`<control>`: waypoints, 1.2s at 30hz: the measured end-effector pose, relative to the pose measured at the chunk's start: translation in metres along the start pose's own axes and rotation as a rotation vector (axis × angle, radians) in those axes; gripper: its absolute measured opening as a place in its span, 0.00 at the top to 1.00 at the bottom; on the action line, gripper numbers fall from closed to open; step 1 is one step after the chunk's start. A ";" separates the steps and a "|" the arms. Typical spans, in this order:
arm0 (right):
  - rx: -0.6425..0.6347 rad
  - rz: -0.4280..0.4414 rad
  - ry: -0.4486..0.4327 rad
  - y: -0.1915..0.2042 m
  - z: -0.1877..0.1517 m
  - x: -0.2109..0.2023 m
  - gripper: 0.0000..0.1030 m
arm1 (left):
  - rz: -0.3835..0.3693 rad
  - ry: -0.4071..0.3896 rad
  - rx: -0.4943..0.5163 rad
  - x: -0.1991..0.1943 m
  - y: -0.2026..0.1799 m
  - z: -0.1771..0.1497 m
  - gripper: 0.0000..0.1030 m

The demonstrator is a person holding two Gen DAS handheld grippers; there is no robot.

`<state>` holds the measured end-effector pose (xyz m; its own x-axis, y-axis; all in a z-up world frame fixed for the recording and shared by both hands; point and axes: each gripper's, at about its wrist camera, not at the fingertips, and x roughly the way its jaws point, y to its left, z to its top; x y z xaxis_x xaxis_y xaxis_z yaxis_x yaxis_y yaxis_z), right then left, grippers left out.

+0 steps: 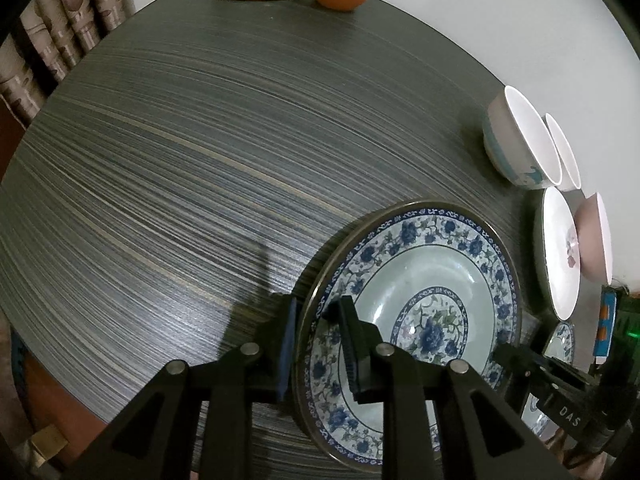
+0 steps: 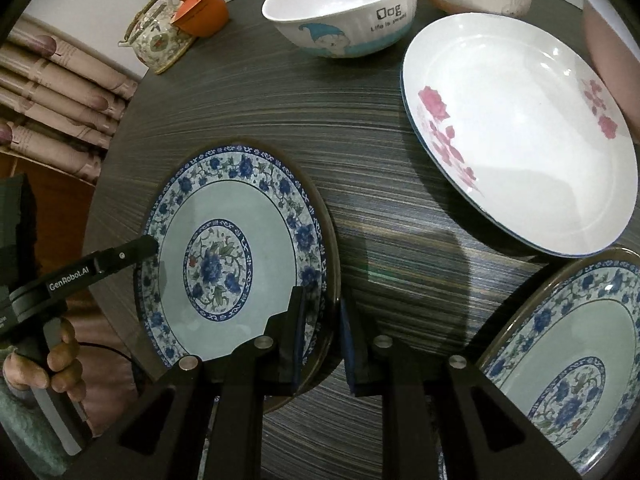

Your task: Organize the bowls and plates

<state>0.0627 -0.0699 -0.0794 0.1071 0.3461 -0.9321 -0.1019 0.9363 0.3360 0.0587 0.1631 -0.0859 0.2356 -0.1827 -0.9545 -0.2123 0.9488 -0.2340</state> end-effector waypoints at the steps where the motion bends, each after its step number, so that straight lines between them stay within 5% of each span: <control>1: 0.003 0.003 0.004 0.000 0.000 0.000 0.82 | 0.004 -0.002 -0.003 -0.001 0.000 0.000 0.78; 7: 0.004 -0.001 -0.004 -0.002 -0.003 -0.003 0.73 | 0.033 -0.031 -0.034 -0.009 0.004 0.001 0.76; 15: 0.020 0.001 -0.010 -0.010 -0.005 -0.020 0.73 | 0.030 -0.089 0.002 -0.033 -0.013 -0.010 0.72; 27: 0.010 0.023 -0.051 -0.038 -0.022 -0.060 0.73 | -0.114 -0.072 0.135 -0.054 -0.094 -0.048 0.71; 36: 0.022 -0.011 -0.087 -0.077 -0.044 -0.092 0.73 | -0.176 -0.023 0.238 -0.034 -0.166 -0.083 0.71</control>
<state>0.0172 -0.1760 -0.0255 0.1939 0.3391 -0.9206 -0.0786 0.9407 0.3300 0.0075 -0.0091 -0.0298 0.2711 -0.3464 -0.8981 0.0613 0.9373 -0.3430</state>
